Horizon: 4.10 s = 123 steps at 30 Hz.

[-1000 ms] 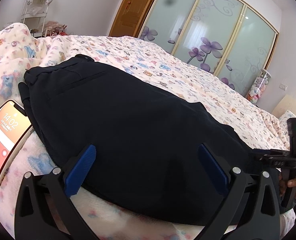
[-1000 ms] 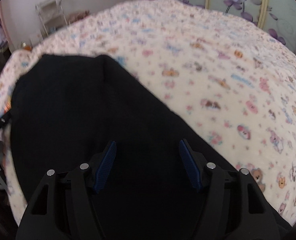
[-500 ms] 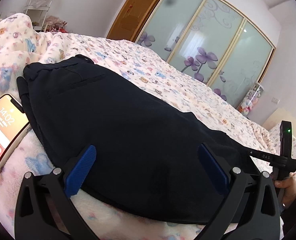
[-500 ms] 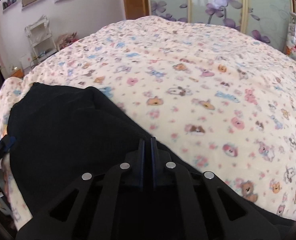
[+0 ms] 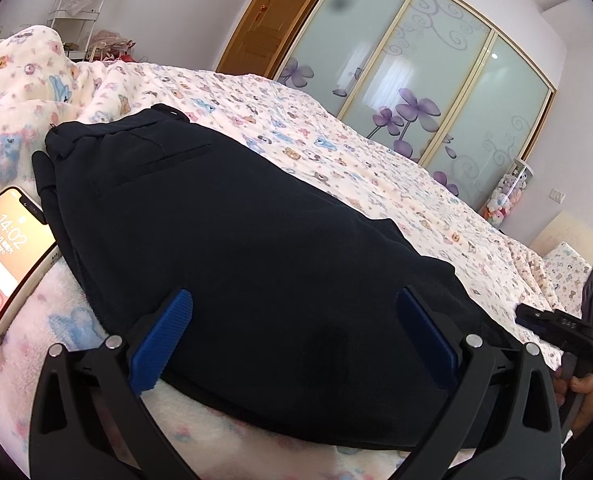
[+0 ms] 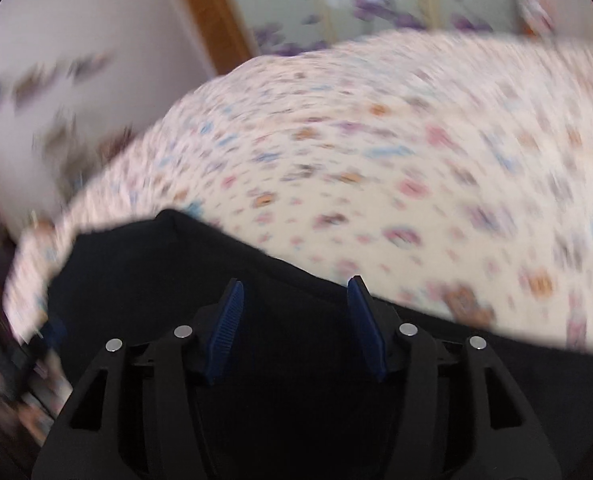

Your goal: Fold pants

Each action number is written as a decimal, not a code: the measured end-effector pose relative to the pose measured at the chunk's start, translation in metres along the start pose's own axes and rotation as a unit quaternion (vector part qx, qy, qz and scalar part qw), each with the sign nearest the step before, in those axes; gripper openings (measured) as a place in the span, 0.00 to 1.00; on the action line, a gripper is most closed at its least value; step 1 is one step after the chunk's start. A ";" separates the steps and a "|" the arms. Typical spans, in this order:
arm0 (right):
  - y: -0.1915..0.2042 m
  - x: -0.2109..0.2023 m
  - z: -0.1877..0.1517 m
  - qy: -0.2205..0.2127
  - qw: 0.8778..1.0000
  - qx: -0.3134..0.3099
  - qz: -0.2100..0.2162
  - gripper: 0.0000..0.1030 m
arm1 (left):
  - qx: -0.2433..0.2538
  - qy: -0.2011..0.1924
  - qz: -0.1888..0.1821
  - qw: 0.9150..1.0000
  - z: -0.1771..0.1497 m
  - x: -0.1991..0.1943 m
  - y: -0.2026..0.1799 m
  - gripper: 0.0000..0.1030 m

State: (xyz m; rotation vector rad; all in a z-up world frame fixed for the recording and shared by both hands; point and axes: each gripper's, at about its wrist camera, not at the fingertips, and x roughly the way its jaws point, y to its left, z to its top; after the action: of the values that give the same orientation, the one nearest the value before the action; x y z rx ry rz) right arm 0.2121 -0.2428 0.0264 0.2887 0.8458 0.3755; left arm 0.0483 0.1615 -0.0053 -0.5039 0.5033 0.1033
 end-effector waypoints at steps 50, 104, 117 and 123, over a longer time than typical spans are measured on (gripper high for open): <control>-0.185 -0.274 -0.129 -0.325 0.872 0.342 -0.132 0.15 | -0.003 0.002 -0.004 1.000 -0.001 0.001 0.000 0.98; 0.133 -0.040 -0.108 -0.045 0.991 -0.122 -0.012 0.45 | -0.023 -0.029 -0.042 0.998 0.013 -0.035 0.009 0.98; 0.126 -0.014 -0.110 0.002 0.994 -0.111 -0.023 0.44 | 0.055 0.033 0.000 0.998 0.027 -0.043 0.004 0.98; 0.117 -0.011 -0.110 0.027 0.997 -0.076 0.007 0.45 | -0.032 0.122 -0.036 0.991 0.036 -0.034 0.039 0.98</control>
State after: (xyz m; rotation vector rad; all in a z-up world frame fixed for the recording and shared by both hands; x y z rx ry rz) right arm 0.0968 -0.1313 0.0102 0.1439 0.8641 0.4604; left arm 0.0260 0.2141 0.0217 -0.6002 0.7228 -0.0117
